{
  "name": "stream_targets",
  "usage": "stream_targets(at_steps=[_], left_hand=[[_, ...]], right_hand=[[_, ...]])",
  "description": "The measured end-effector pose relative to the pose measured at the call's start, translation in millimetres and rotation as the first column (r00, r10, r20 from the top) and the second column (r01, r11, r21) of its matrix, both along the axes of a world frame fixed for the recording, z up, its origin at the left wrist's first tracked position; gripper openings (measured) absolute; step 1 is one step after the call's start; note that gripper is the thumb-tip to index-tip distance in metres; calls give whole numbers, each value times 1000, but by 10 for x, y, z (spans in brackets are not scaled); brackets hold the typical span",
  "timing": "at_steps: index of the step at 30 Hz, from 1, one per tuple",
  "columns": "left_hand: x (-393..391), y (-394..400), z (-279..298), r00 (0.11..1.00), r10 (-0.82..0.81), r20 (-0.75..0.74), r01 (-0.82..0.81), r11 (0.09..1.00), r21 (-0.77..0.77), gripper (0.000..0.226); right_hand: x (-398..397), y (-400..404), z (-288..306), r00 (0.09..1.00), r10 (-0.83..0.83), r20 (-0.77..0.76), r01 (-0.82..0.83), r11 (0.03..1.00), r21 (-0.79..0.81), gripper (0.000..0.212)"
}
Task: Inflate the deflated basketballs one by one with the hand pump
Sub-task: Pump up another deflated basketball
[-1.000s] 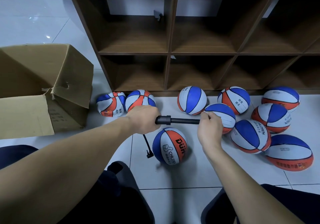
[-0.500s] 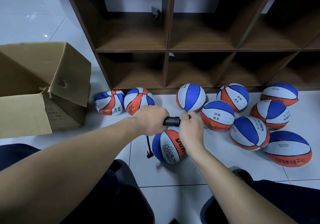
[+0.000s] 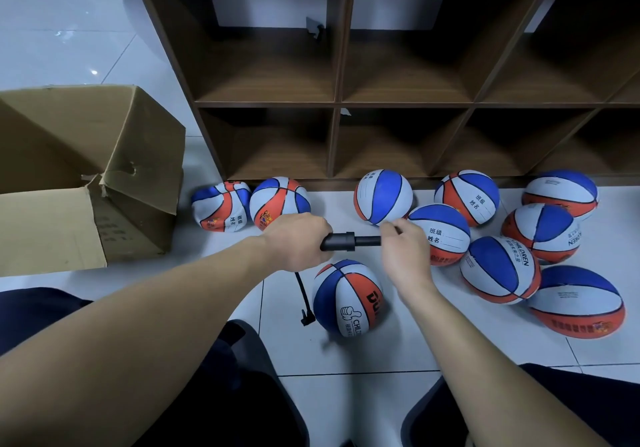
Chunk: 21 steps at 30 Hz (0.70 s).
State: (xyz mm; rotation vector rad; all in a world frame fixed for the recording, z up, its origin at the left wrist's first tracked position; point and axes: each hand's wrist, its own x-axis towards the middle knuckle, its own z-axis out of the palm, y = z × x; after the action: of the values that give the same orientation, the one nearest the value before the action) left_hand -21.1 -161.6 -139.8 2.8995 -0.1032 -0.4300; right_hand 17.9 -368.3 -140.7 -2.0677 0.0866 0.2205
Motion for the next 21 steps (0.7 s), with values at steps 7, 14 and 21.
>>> stream_targets(at_steps=[7, 14, 21], left_hand=[[2, 212, -60, 997, 68, -45, -68, 998, -6, 20], [-51, 90, -14, 1000, 4, -20, -3, 999, 34, 26], [-43, -44, -14, 999, -40, -22, 40, 999, 9, 22]], right_hand=[[211, -245, 7, 997, -67, 45, 69, 996, -53, 35], [-62, -3, -110, 998, -67, 22, 67, 998, -12, 35], [-256, 215, -149, 1000, 4, -21, -5, 1000, -26, 28]])
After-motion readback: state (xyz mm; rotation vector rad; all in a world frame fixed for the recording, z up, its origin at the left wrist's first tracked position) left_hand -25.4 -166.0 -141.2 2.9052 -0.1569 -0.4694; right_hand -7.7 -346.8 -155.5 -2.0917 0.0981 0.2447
